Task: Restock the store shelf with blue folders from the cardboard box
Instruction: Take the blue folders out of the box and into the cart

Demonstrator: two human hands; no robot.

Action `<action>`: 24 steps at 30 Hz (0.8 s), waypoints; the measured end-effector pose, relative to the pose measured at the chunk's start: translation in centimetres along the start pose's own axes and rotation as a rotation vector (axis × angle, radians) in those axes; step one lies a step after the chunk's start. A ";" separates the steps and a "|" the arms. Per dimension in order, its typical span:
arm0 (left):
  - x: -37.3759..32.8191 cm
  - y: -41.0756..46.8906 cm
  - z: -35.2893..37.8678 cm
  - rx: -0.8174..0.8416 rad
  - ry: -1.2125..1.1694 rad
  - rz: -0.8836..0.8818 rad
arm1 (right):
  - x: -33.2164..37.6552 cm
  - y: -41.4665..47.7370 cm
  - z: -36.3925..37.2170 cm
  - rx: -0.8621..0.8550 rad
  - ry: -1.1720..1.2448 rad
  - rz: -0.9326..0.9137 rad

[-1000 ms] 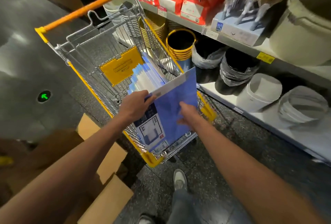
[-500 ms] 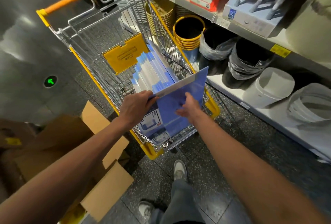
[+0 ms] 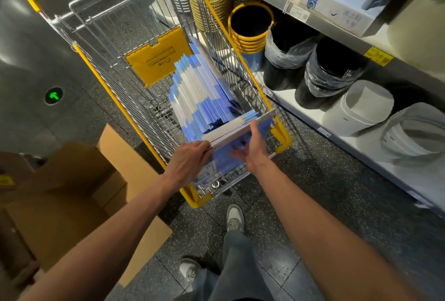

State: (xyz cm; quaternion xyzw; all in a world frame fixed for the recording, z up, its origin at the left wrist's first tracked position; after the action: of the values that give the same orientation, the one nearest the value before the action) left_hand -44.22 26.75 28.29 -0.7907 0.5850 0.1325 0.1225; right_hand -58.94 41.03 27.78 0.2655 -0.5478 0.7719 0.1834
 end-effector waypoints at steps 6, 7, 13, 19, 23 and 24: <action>1.2 -0.3 2.8 0.078 0.068 0.017 | 0.6 1.4 -0.3 -0.144 -0.181 -0.037; 1.2 -0.6 3.3 0.110 0.083 0.022 | 0.5 1.6 -0.4 -0.165 -0.222 -0.007; 0.6 -0.8 3.4 0.207 0.011 -0.061 | -1.3 2.8 -0.3 -0.229 -0.314 0.096; 1.0 -0.5 2.3 0.192 0.021 -0.173 | -2.4 4.8 0.2 -0.217 -0.355 0.121; 1.7 -1.5 2.1 0.122 0.054 -0.229 | -2.2 5.6 -0.1 -0.157 -0.496 0.047; 2.0 -2.0 2.1 0.106 0.078 -0.270 | -2.1 5.4 -0.2 -0.123 -0.661 -0.019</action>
State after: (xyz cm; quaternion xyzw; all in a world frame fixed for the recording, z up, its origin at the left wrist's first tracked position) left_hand -41.90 26.25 25.72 -0.8591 0.4839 0.0530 0.1578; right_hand -60.38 39.47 22.43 0.4950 -0.6205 0.6079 0.0186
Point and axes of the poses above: each hand's wrist, its own y-axis towards the middle knuckle, its own z-axis out of the palm, x = y × z, the point moved 1 cm from there along y, towards the middle knuckle, and after that the axes turned 4 degrees about -z, right-handed, at the moved point
